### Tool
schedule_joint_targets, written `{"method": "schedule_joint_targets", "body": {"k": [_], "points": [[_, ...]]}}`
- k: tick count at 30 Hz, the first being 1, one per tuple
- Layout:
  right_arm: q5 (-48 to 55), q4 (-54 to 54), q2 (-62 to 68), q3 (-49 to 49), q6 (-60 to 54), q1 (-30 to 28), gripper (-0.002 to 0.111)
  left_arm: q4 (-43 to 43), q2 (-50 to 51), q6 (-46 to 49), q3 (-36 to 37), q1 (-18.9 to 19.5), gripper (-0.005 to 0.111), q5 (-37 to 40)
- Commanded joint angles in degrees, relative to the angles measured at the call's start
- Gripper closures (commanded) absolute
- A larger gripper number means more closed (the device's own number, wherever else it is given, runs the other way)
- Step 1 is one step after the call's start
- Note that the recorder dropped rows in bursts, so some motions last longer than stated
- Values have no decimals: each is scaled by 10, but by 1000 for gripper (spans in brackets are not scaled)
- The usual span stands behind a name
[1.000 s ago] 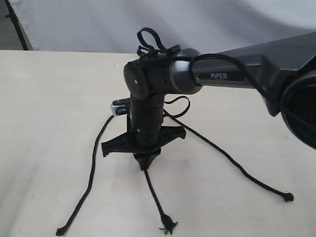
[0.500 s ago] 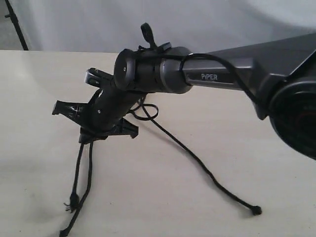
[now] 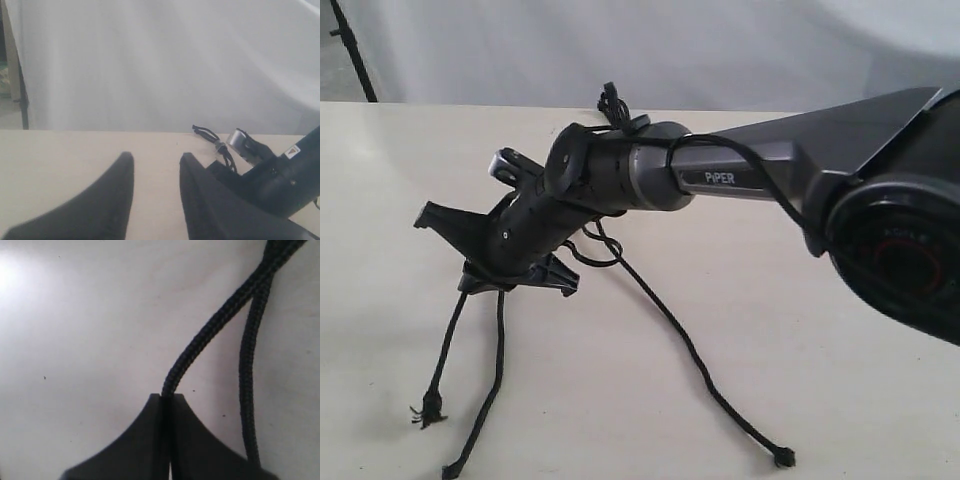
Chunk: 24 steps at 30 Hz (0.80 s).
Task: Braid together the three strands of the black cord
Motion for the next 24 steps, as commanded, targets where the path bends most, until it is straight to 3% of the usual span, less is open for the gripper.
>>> {"method": "schedule_joint_targets", "body": {"k": [1, 4, 8, 12, 17, 24], "points": [[-1, -24, 12, -1, -19, 12, 106, 2, -1, 0, 2, -3, 75, -6], [2, -43, 18, -1, -19, 16, 95, 2, -1, 0, 2, -3, 75, -6], [5, -73, 18, -1, -26, 19, 70, 0, -1, 0, 2, -3, 75, -6], [34, -73, 6, -1, -137, 11, 54, -1, -1, 0, 2, -3, 75, -6], [113, -75, -37, -1, -256, -18, 51, -1, -1, 0, 2, -3, 75, -6], [193, -166, -70, -1, -274, -34, 51, -1, -1, 0, 2, -3, 75, -6]]}}
